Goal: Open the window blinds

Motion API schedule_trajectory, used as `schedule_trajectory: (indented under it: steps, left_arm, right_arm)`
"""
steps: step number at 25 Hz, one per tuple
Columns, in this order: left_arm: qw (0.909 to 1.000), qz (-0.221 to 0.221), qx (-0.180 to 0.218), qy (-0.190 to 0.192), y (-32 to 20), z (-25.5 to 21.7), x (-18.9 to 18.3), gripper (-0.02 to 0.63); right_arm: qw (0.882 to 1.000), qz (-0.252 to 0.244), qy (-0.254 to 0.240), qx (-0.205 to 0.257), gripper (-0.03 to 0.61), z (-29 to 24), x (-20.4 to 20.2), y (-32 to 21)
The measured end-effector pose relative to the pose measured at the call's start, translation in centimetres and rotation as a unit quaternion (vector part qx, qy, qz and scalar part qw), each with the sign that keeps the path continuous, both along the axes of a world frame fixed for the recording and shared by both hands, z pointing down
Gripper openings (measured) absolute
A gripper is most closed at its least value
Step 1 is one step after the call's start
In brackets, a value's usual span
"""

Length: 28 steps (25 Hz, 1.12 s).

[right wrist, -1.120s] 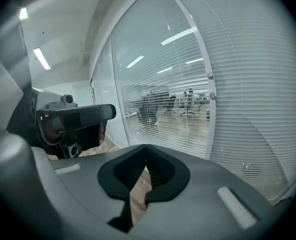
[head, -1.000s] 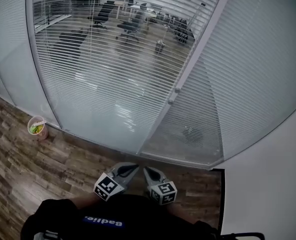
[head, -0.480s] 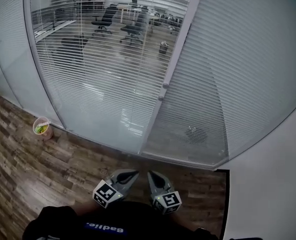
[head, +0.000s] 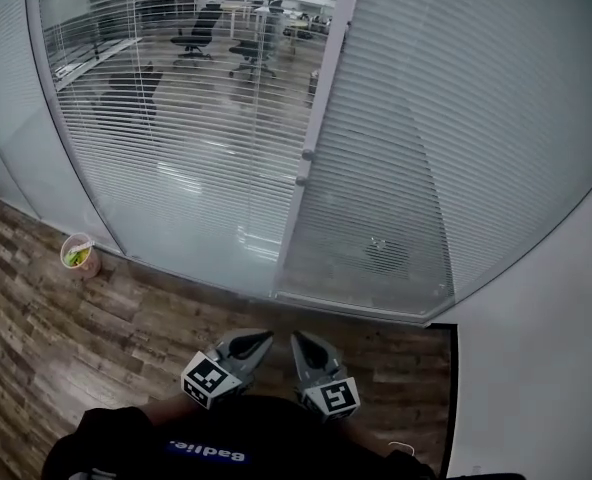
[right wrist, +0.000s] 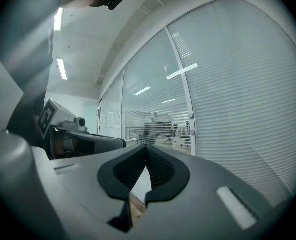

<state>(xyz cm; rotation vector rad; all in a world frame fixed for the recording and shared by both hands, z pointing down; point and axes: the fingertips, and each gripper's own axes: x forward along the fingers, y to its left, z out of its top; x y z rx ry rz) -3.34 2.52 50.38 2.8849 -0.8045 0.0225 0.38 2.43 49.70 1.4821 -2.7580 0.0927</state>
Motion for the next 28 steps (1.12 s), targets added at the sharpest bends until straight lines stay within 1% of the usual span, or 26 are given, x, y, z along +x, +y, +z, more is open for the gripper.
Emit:
schedule_trajectory:
  steps: [3, 14, 19, 22, 28]
  left_arm:
    - [0.9999, 0.009, 0.009, 0.003, -0.1, -0.6, -0.1, -0.002]
    - [0.9996, 0.027, 0.003, -0.001, 0.1, -0.2, -0.9, -0.002]
    - [0.9996, 0.028, 0.005, -0.004, 0.3, -0.1, -1.6, -0.002]
    - [0.9995, 0.031, 0.009, -0.005, 0.6, -0.3, -1.7, -0.002]
    - [0.9995, 0.031, 0.008, -0.005, 1.1, -0.2, -2.1, -0.002]
  right_arm:
    - [1.0, 0.007, 0.001, 0.005, 0.002, -0.5, 0.0, -0.2]
    - [1.0, 0.009, 0.009, -0.009, 0.002, 0.0, -1.5, -0.2]
    - [1.0, 0.006, 0.013, -0.009, 0.002, 0.1, -2.2, 0.0]
    - [1.0, 0.006, 0.024, -0.01, 0.002, 0.4, -2.2, 0.2]
    - [1.0, 0.005, 0.018, -0.015, 0.002, 0.4, -2.6, 0.6]
